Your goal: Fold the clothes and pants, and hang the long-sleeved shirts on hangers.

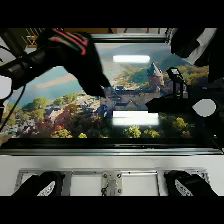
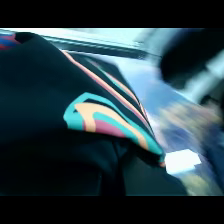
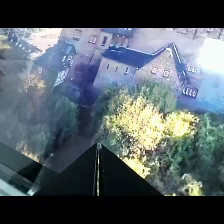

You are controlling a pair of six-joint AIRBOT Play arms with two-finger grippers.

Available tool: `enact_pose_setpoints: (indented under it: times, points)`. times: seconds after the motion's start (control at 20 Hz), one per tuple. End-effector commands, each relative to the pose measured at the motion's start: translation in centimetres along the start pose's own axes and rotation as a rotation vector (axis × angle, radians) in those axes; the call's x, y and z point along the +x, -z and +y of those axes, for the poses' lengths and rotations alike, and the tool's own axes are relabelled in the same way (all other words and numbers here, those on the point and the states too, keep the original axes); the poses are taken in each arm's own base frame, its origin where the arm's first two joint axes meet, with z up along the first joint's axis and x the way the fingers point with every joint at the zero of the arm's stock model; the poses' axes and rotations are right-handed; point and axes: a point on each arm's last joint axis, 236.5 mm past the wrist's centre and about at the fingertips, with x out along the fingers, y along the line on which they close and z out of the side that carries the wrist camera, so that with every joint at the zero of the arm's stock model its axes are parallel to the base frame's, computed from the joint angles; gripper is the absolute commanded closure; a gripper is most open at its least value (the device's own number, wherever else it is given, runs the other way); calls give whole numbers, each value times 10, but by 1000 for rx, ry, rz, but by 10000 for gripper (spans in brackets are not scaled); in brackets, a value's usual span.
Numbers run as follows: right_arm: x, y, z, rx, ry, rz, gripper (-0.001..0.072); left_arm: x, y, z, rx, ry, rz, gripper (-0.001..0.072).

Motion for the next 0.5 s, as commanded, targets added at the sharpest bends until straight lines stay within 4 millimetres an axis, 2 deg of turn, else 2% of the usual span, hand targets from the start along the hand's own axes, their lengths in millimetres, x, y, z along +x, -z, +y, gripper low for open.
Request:
enact_pose_setpoints:
  times: [0.0, 0.15, 0.25, 0.3, 0.35, 0.4, 0.45]
  points:
    - [-22, -24, -34, -28, 123, -71, 697, 12, 59, -61, -19, 131, 140, 697]
    - [-67, -44, -89, 65, 304, -164, 697, 47, 168, -61, -97, 115, 387, 697]
    - [-86, -43, -107, 114, 346, -186, 697, 63, 227, -58, -91, 96, 508, 697]
    - [-90, -38, -112, 132, 357, -173, 697, 71, 246, -48, -93, 72, 543, 697]
    - [-92, -30, -115, 148, 361, -148, 697, 78, 256, -32, -97, 38, 565, 697]
    - [-91, -24, -116, 157, 359, -122, 697, 84, 257, -13, -121, 0, 570, 696]
    - [-90, -19, -115, 163, 354, -99, 697, 89, 254, 10, -151, -44, 568, 456]
